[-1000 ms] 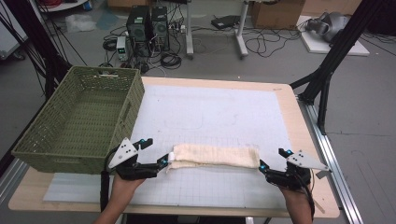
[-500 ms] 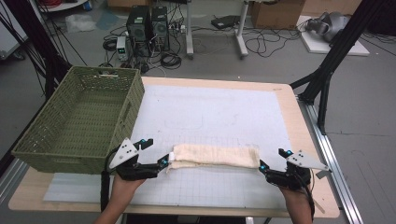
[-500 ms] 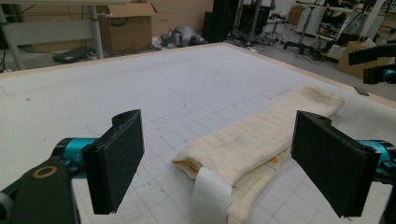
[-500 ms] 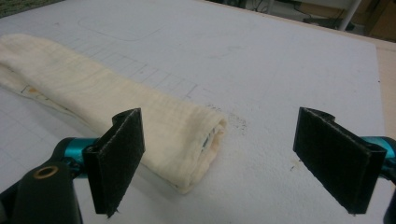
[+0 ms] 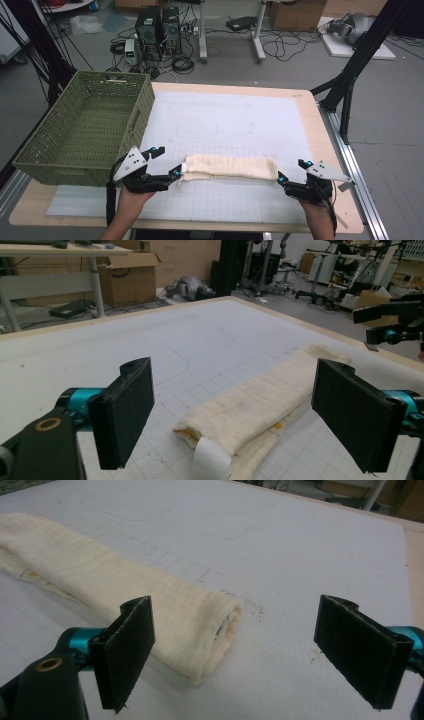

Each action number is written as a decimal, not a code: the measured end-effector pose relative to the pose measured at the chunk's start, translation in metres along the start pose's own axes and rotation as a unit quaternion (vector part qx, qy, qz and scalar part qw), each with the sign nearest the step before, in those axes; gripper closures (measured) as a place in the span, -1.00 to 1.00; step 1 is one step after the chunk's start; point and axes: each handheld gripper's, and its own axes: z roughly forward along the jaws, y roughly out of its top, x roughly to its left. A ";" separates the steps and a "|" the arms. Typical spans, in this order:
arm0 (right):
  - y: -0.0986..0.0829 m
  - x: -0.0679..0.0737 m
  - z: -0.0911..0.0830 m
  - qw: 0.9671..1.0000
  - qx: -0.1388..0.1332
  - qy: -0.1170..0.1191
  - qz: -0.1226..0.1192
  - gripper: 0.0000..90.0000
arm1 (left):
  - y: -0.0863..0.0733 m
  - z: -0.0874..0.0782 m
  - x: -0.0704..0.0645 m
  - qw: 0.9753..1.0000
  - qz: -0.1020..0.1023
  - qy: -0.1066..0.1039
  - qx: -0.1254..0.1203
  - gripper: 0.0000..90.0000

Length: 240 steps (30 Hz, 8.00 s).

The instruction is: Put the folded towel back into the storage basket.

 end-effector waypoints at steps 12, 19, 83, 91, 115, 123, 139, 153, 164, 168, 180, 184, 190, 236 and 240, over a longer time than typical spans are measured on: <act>0.001 0.000 0.001 1.000 -0.001 0.000 -0.001 -0.66 | 0.017 0.016 0.002 0.999 0.002 -0.014 0.035 -0.60; 0.001 0.001 0.003 1.000 0.003 0.004 -0.002 -0.66 | 0.026 0.034 0.007 0.998 -0.003 -0.018 0.057 -0.60; -0.001 0.002 0.009 1.000 0.024 0.014 -0.009 -0.63 | -0.041 0.082 -0.006 0.969 -0.021 0.078 0.234 0.15; -0.002 0.000 0.009 1.000 0.024 0.007 -0.004 -0.64 | -0.042 0.080 -0.008 0.973 -0.020 0.031 0.228 0.77; -0.006 0.001 0.034 0.998 0.064 0.005 0.018 -0.52 | -0.037 0.066 -0.002 0.986 -0.023 -0.009 0.167 0.82; -0.007 0.001 0.044 0.996 0.075 0.028 0.031 -0.29 | -0.036 0.062 -0.003 0.987 -0.016 -0.015 0.157 0.82; -0.009 0.003 0.057 0.990 0.119 0.059 0.057 0.57 | -0.035 0.060 -0.004 0.987 -0.001 -0.017 0.159 0.82; -0.005 -0.002 0.050 0.990 0.091 0.097 0.049 0.79 | -0.032 0.047 -0.004 0.991 0.003 -0.026 0.134 0.82; 0.005 -0.006 0.038 0.994 0.019 0.105 0.024 0.79 | -0.022 0.035 -0.006 0.994 0.012 -0.036 0.103 0.82; 0.011 -0.005 0.036 0.994 -0.002 0.112 0.016 0.79 | -0.018 0.029 -0.005 0.995 0.012 -0.036 0.088 0.83; 0.023 -0.004 0.037 0.991 -0.031 0.129 0.009 0.80 | -0.007 0.014 -0.006 0.997 0.020 -0.036 0.065 0.83; 0.027 -0.002 0.036 0.990 -0.040 0.134 0.006 0.80 | -0.002 0.008 -0.007 0.998 0.021 -0.035 0.055 0.83; 0.034 0.000 0.034 0.989 -0.057 0.137 -0.003 0.80 | 0.003 0.001 -0.007 0.998 0.025 -0.034 0.042 0.83; 0.133 0.016 0.075 0.983 -0.093 0.145 -0.062 0.80 | 0.036 -0.036 0.014 0.999 0.032 0.010 -0.025 0.84; 0.145 0.018 0.082 0.982 -0.097 0.146 -0.063 0.80 | 0.040 -0.040 0.015 0.999 0.033 0.013 -0.035 0.84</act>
